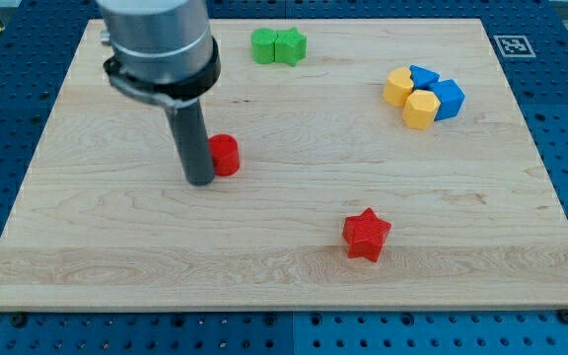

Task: Move the red circle below the green blocks

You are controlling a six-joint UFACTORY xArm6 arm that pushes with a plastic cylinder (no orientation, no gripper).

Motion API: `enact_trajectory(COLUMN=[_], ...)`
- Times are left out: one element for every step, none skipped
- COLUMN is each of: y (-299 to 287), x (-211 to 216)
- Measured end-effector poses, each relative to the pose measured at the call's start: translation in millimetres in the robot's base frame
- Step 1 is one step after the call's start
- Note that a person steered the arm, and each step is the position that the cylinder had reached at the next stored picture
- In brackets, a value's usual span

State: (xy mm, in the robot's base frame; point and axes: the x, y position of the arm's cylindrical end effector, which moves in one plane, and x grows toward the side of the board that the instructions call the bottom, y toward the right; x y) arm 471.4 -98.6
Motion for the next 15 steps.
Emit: enact_trajectory(y=[9, 21, 32, 42, 46, 50, 48, 47, 44, 42, 31, 43, 47, 47, 47], x=[-26, -14, 9, -23, -35, -35, -35, -35, -35, -35, -35, -39, -47, -51, -53])
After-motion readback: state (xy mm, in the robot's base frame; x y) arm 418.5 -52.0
